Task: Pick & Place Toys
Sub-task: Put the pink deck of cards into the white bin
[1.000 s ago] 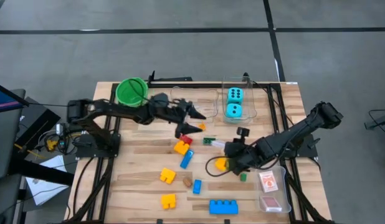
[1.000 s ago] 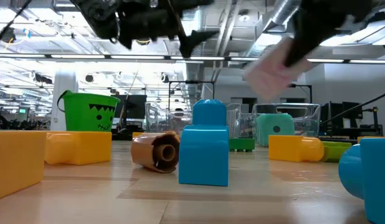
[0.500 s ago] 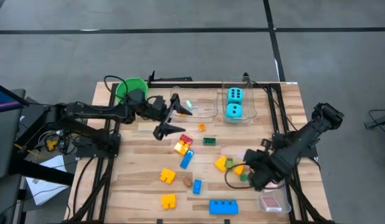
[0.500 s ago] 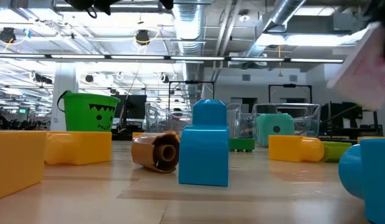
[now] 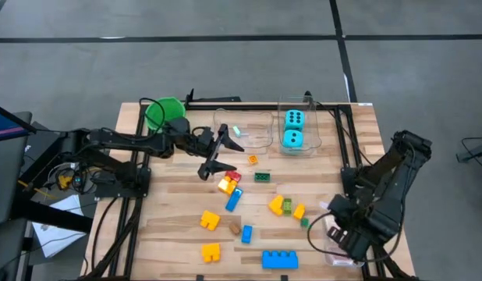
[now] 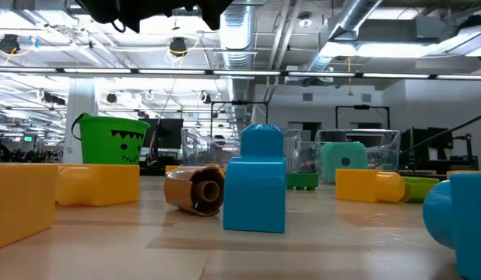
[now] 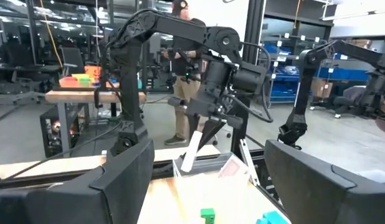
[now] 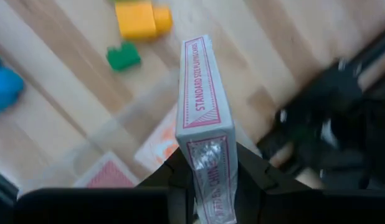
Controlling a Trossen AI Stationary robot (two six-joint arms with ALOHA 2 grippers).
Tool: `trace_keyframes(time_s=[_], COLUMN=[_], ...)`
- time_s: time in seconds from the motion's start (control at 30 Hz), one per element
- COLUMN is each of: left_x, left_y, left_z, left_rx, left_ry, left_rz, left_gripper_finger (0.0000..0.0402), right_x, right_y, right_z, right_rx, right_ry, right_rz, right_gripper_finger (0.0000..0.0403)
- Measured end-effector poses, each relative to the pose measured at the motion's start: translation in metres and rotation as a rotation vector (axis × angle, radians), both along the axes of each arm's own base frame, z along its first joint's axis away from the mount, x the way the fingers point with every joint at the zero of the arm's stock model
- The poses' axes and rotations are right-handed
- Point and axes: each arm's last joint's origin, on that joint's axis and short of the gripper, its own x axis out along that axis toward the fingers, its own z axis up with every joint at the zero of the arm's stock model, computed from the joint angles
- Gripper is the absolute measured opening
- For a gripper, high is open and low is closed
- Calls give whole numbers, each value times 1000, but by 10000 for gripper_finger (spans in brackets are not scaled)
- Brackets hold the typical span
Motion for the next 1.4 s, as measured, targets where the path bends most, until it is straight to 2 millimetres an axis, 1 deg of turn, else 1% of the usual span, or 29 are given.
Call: trace_keyframes(time_s=[0.17, 0.33, 0.5, 0.63, 0.83, 1.07, 1.13, 1.27, 1.4], left_x=[-1, -1, -1, -1, -1, -1, -1, -1, -1], left_y=[0, 0, -2, -2, -2, -2, -2, -2, -2], left_z=[1, 1, 1, 1, 1, 0, 0, 0, 0], left_rx=[-1, 6, 7, 9, 9, 8, 8, 8, 8], left_ry=[5, 2, 1, 1, 1, 8, 10, 10, 10], left_rz=[0, 1, -5, -5, -5, -6, -6, -6, -6], left_gripper_finger=[301, 299, 298, 298, 298, 298, 298, 298, 298], right_x=[-17, -29, -35, -35, -35, -33, -32, -32, -33], right_y=[11, 18, 19, 19, 19, 23, 26, 30, 33], right_z=[-1, -2, -14, -26, -37, -54, -60, -72, -82], right_rx=[34, 40, 24, 24, 30, 50, 21, -30, -65], right_ry=[12, -7, 1, 4, 4, 14, 41, 175, 269], right_rz=[-40, -11, 14, 23, 24, 116, 155, 194, 175], right_gripper_finger=[59, 59, 59, 59, 59, 59, 59, 59, 80])
